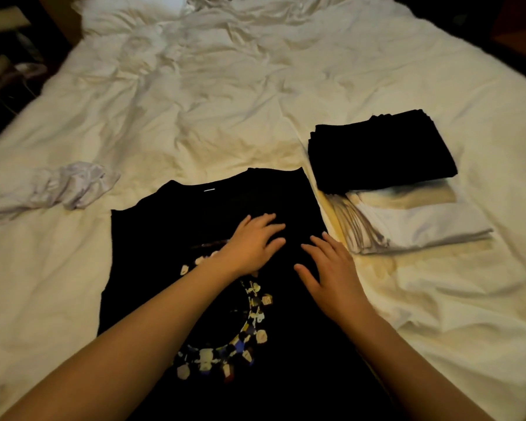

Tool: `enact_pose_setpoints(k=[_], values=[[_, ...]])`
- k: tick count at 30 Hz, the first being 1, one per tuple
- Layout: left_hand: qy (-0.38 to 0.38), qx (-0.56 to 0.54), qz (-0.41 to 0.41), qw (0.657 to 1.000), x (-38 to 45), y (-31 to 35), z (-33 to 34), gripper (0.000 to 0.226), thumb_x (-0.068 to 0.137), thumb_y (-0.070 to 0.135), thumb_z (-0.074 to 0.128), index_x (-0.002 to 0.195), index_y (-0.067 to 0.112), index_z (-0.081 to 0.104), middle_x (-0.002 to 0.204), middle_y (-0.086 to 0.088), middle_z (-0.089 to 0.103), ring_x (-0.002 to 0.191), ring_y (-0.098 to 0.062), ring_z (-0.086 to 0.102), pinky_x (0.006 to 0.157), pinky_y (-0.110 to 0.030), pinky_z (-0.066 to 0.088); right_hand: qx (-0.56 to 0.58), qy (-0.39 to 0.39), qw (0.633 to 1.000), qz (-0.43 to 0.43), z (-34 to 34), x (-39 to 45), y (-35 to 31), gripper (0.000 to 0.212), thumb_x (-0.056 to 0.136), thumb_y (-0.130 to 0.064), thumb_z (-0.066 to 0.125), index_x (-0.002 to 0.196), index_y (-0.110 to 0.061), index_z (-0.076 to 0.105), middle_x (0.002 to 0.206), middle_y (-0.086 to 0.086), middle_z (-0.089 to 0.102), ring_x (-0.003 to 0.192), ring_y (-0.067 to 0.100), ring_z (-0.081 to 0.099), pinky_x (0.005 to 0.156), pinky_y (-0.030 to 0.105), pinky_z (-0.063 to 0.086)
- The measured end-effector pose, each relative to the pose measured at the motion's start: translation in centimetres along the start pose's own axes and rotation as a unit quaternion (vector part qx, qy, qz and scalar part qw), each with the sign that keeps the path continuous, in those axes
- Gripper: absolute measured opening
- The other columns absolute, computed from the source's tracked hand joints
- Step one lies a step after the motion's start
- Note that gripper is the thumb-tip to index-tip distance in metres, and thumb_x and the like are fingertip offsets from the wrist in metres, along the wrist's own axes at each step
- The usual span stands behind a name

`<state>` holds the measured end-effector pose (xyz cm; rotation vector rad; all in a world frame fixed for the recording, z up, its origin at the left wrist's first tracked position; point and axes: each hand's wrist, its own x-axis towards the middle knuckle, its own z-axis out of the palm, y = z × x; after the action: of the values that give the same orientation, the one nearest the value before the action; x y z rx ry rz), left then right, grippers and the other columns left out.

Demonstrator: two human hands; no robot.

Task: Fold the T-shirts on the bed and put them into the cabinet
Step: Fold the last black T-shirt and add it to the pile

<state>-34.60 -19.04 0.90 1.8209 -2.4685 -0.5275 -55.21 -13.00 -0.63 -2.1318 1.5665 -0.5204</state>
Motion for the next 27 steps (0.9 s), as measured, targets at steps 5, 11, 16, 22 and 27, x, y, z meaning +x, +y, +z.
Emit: enact_pose_setpoints(k=[5, 11, 16, 22, 27], values=[[0.007, -0.058, -0.026, 0.998, -10.1, -1.0, 2.7, 0.050, 0.104, 0.048, 0.042, 0.152, 0.035, 0.036, 0.163, 0.010, 0.024, 0.150, -0.006, 0.012, 0.116, -0.023, 0.001, 0.018, -0.024, 0.998, -0.047, 0.1, -5.7, -1.8, 0.042, 0.098, -0.041, 0.056, 0.131, -0.017, 0.062, 0.136, 0.000, 0.059, 0.136, 0.020, 0.044, 0.114, 0.035, 0.030], [-0.006, -0.117, -0.064, 0.991, -20.2, -0.2, 4.8, 0.042, 0.104, 0.046, 0.044, 0.143, 0.034, 0.050, 0.156, 0.011, 0.038, 0.146, -0.005, 0.025, 0.122, -0.030, 0.013, 0.036, -0.075, 0.992, -0.100, 1.0, -13.7, -3.7, 0.045, 0.091, -0.053, 0.055, 0.116, -0.020, 0.072, 0.125, 0.000, 0.066, 0.122, 0.018, 0.056, 0.105, 0.029, 0.036], [0.118, -0.112, -0.029, 0.986, -28.2, 0.2, 7.6, 0.030, 0.097, 0.043, 0.052, 0.109, 0.025, 0.073, 0.117, 0.009, 0.067, 0.115, -0.008, 0.058, 0.103, -0.033, 0.044, 0.066, -0.125, 0.976, -0.164, 1.8, -19.6, -4.4, 0.057, 0.089, -0.072, 0.045, 0.111, -0.027, 0.072, 0.110, -0.013, 0.068, 0.108, 0.001, 0.058, 0.095, 0.023, 0.049], [0.231, -0.111, -0.045, 0.966, -35.4, 0.8, 10.0, 0.028, 0.092, 0.045, 0.059, 0.090, 0.022, 0.074, 0.091, 0.011, 0.060, 0.087, -0.009, 0.055, 0.077, -0.029, 0.046, 0.020, -0.214, 0.963, -0.163, 1.0, -23.0, -4.0, 0.072, 0.071, -0.088, 0.048, 0.122, -0.039, 0.064, 0.124, -0.028, 0.052, 0.116, -0.010, 0.045, 0.102, 0.010, 0.032], [0.264, -0.114, -0.104, 0.952, -39.0, 1.9, 10.1, 0.041, 0.081, 0.061, 0.065, 0.099, 0.025, 0.070, 0.099, 0.014, 0.056, 0.093, -0.005, 0.055, 0.067, -0.021, 0.050, -0.066, -0.102, 0.969, -0.217, 1.0, -24.0, -3.8, 0.034, 0.086, -0.054, 0.053, 0.093, -0.028, 0.074, 0.109, -0.011, 0.070, 0.101, 0.014, 0.062, 0.078, 0.032, 0.052]])
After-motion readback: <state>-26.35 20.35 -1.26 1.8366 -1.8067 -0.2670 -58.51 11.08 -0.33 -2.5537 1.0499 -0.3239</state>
